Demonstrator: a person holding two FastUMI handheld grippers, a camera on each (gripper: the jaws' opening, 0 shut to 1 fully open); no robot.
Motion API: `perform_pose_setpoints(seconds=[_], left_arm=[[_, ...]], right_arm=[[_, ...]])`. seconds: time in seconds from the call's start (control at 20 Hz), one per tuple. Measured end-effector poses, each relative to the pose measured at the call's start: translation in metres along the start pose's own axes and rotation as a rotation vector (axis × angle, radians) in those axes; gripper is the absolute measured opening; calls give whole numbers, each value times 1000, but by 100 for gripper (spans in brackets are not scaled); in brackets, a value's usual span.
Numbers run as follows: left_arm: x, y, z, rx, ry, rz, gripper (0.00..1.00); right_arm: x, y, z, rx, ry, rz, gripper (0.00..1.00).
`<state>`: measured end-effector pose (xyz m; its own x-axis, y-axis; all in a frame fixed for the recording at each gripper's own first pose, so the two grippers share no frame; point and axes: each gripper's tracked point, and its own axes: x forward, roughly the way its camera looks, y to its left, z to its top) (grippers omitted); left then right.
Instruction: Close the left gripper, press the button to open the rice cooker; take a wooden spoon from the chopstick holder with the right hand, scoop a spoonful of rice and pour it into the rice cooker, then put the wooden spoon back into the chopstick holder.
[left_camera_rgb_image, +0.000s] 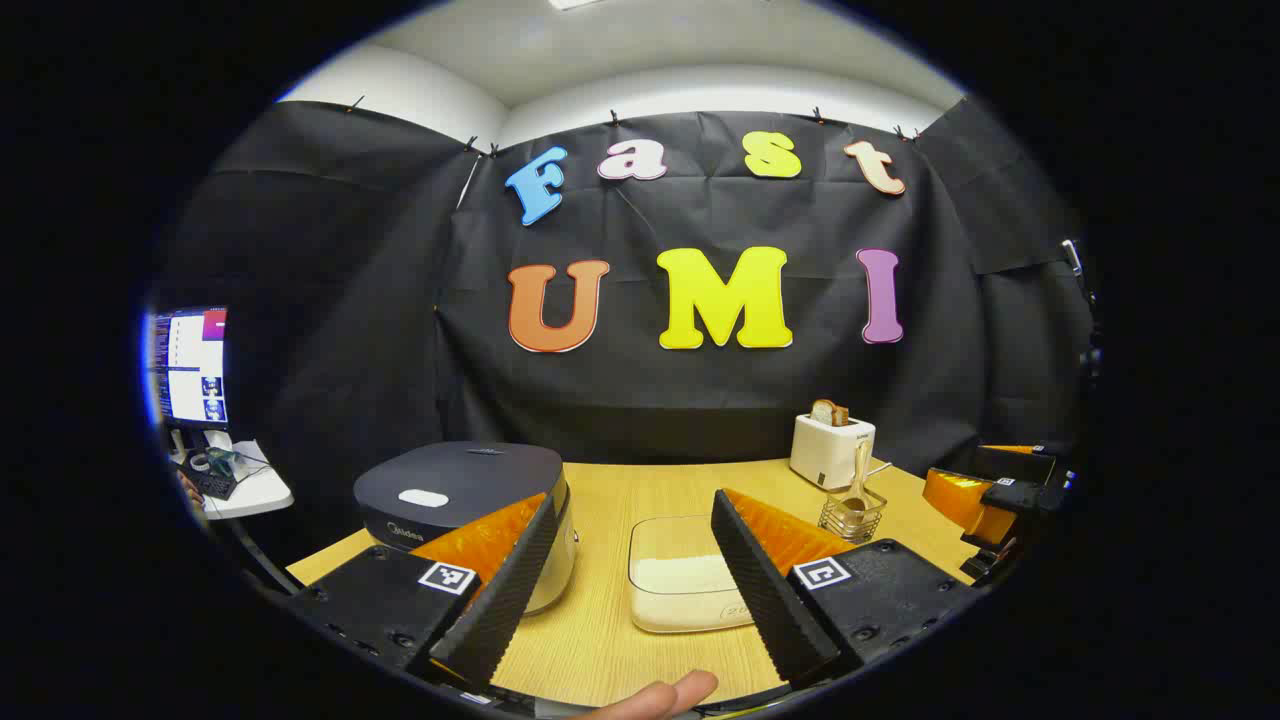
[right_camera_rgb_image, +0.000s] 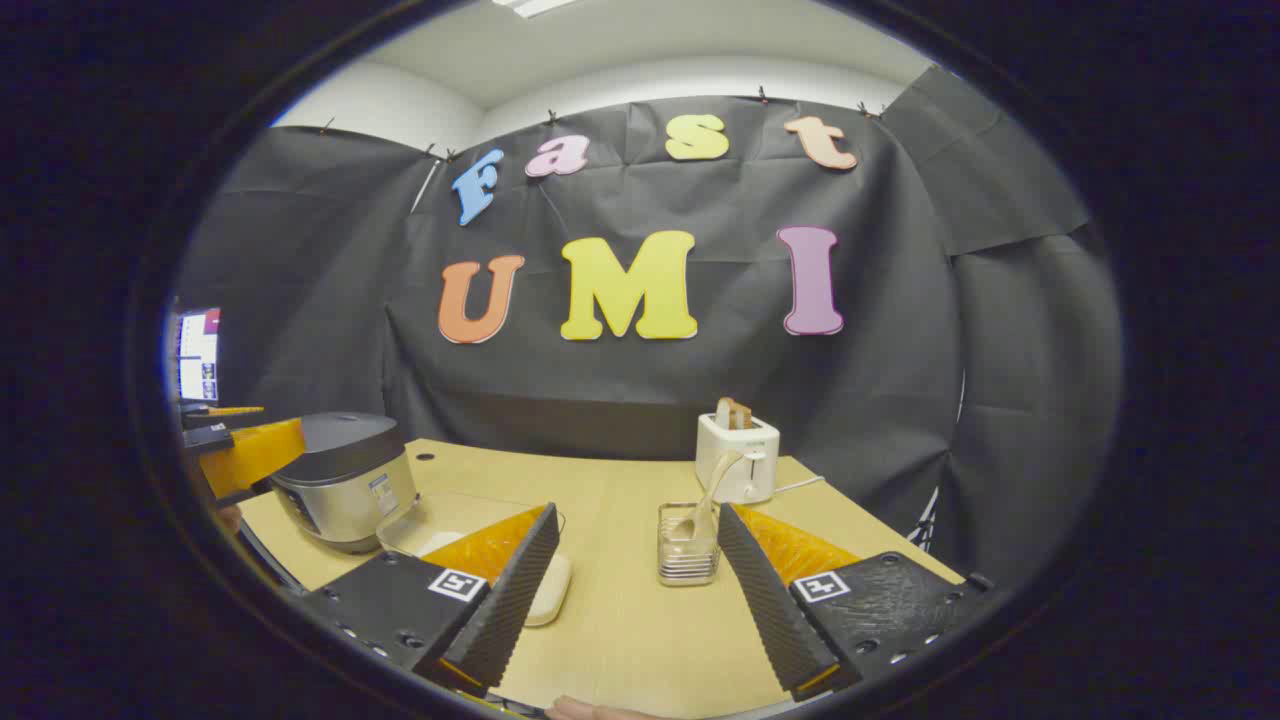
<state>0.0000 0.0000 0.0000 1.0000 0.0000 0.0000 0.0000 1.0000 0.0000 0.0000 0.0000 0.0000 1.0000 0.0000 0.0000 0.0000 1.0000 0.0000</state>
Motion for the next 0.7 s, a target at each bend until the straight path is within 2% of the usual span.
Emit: perform_pose_setpoints(seconds=[0.3, 0.7], left_arm=[[3, 5, -3, -3, 16, 9, 99], [5, 7, -7, 8, 24, 2, 99]], right_arm=[[-1, 6, 2, -14, -3, 17, 96], [-4, 1, 6, -22, -17, 2, 95]])
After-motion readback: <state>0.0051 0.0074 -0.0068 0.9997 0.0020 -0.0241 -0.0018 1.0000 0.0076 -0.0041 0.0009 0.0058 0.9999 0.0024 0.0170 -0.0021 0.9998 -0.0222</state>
